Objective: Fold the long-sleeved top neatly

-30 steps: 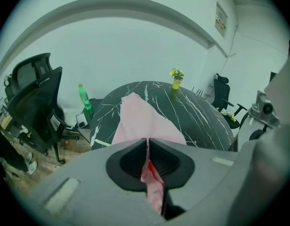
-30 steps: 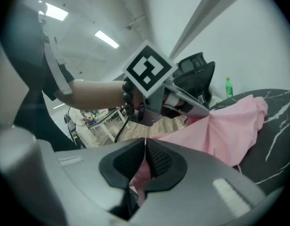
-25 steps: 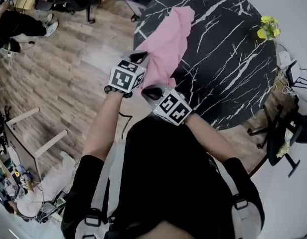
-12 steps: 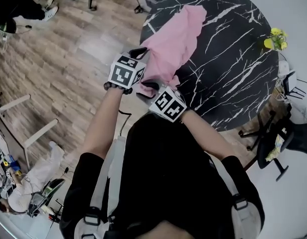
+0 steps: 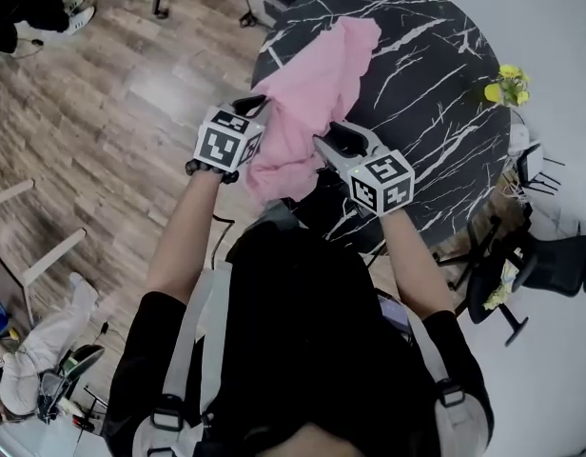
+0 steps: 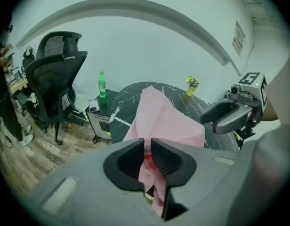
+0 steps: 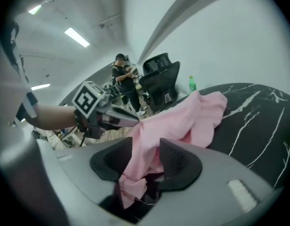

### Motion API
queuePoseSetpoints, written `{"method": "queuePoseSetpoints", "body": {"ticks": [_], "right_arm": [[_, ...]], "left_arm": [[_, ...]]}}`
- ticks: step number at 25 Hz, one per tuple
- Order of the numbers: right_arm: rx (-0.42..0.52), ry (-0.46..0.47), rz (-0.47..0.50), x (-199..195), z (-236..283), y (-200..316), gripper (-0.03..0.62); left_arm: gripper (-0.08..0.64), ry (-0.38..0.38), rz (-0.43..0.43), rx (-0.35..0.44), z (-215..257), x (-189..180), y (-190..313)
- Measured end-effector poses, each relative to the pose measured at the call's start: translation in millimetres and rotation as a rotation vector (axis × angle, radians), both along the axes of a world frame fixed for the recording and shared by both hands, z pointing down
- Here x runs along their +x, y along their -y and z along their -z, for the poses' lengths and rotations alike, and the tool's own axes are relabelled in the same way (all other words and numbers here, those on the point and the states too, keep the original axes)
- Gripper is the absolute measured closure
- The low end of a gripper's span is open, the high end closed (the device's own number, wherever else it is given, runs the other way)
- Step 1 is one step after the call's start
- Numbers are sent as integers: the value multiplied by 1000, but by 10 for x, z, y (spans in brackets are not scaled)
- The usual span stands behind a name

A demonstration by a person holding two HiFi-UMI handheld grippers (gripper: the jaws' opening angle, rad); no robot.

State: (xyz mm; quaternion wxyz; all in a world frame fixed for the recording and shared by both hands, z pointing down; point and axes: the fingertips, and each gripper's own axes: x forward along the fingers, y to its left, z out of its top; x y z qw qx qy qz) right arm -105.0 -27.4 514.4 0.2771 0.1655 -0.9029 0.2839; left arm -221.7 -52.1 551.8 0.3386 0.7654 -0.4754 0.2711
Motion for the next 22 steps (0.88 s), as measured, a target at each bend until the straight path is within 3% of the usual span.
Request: {"method": "queuePoseSetpoints", "body": {"ticks": [5,10,14,20,22], "right_arm": [[-85,-8,-144,95,-199,408,413],[-194,15,-255,20,-367,684,411],[-224,2,-241,-55,-459,734,420],[-216,7,-179,-152,-393,707,526],[-211,2,-160,-139,-376,708,526]], "left_arm": [[458,9,5,15,110,-56,-56],[453,-9,46,69,345,-98,-234],[451,-70,-8,50,402,214,-476],[448,-129,-106,9,353,810,-732],[387,-151,-155,-16,339,1042,-816]]}}
